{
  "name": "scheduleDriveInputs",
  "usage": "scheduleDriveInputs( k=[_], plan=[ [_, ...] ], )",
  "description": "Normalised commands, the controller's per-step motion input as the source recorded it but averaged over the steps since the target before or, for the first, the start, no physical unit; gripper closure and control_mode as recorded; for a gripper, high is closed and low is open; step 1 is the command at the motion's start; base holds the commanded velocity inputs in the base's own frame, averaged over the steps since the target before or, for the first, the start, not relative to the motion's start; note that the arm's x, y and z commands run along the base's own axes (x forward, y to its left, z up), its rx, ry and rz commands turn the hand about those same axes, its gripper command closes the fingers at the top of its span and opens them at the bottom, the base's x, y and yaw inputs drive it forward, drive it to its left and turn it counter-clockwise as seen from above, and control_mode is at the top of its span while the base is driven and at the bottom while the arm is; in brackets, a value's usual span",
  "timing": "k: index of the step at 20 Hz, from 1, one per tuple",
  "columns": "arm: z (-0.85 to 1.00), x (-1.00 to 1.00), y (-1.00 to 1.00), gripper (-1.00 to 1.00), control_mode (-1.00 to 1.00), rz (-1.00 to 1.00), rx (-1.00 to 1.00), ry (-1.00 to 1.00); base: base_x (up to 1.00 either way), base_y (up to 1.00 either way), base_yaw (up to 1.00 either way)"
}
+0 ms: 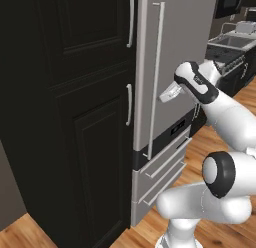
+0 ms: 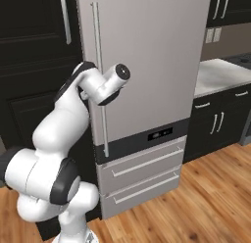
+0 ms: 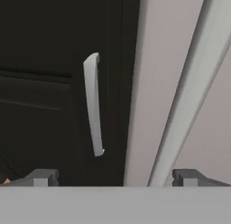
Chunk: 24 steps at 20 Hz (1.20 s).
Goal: Open the fridge, grab two sodas, and place both sodas inside the bowl with ice on the dining counter.
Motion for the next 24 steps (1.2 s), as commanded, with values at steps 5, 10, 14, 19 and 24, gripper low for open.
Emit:
scheduleDriveInputs(
  k=[5,10,14,19,24],
  plan=[
    [-0.22,0.25,0.01,-1.00,-1.00,0.10,0.02,-0.15,0.00,0.00,0.00],
    [-0.28,0.27,0.05,-1.00,-1.00,0.05,0.05,-0.13,0.00,0.00,0.00],
    [-0.24,0.20,0.15,-1.00,-1.00,0.01,0.05,-0.14,0.00,0.00,0.00],
    [-0.14,0.16,0.18,-1.00,-1.00,0.00,0.04,-0.14,0.00,0.00,0.00],
    [-0.07,0.17,0.27,-1.00,-1.00,0.00,0.03,-0.11,0.00,0.00,0.00]
  ],
)
